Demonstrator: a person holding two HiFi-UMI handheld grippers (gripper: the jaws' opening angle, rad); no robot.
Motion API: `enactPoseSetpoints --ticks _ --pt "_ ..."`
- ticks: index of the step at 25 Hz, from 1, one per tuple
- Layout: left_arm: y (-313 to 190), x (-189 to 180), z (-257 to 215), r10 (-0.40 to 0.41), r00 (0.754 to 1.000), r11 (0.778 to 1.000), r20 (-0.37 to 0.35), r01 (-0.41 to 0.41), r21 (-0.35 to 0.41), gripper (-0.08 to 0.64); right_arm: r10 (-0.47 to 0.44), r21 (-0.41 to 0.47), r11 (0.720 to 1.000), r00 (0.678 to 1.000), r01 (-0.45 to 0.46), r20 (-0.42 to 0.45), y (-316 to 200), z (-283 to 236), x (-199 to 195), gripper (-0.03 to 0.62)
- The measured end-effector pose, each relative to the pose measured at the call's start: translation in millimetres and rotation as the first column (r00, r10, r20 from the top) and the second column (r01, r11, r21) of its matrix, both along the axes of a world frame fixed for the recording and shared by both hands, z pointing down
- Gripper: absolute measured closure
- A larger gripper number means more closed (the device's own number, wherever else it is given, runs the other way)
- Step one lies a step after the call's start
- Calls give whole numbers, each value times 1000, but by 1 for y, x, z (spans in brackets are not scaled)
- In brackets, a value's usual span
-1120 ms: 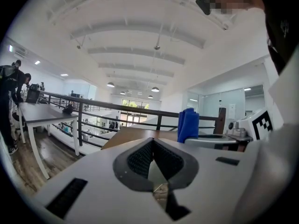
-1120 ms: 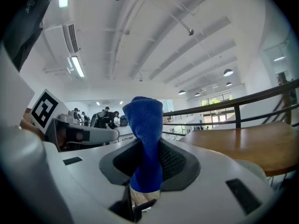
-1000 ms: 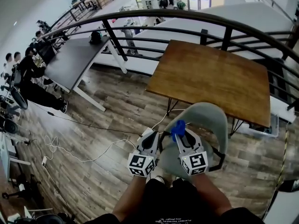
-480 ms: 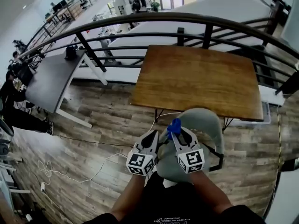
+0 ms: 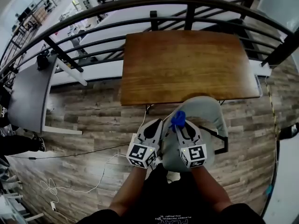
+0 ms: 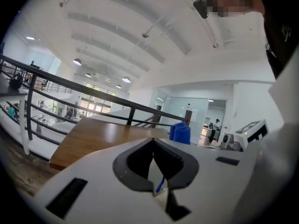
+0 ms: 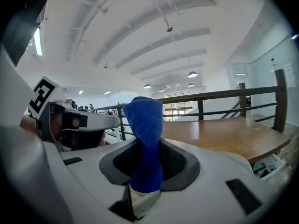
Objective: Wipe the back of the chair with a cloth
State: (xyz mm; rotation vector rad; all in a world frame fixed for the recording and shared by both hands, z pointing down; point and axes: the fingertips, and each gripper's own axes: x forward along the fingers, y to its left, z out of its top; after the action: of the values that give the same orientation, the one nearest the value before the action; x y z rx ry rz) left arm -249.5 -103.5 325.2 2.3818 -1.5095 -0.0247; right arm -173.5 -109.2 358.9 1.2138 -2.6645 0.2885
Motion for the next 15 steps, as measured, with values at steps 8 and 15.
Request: enactPoseSetpoints --ticks 8,15 --pt "-14 15 42 62 998 995 -16 -63 -79 554 82 -36 996 995 -84 -55 -23 38 16 483" --pt "-41 24 88 68 998 987 -1 -67 -143 554 91 -80 992 994 -97 -68 -49 81 17 483"
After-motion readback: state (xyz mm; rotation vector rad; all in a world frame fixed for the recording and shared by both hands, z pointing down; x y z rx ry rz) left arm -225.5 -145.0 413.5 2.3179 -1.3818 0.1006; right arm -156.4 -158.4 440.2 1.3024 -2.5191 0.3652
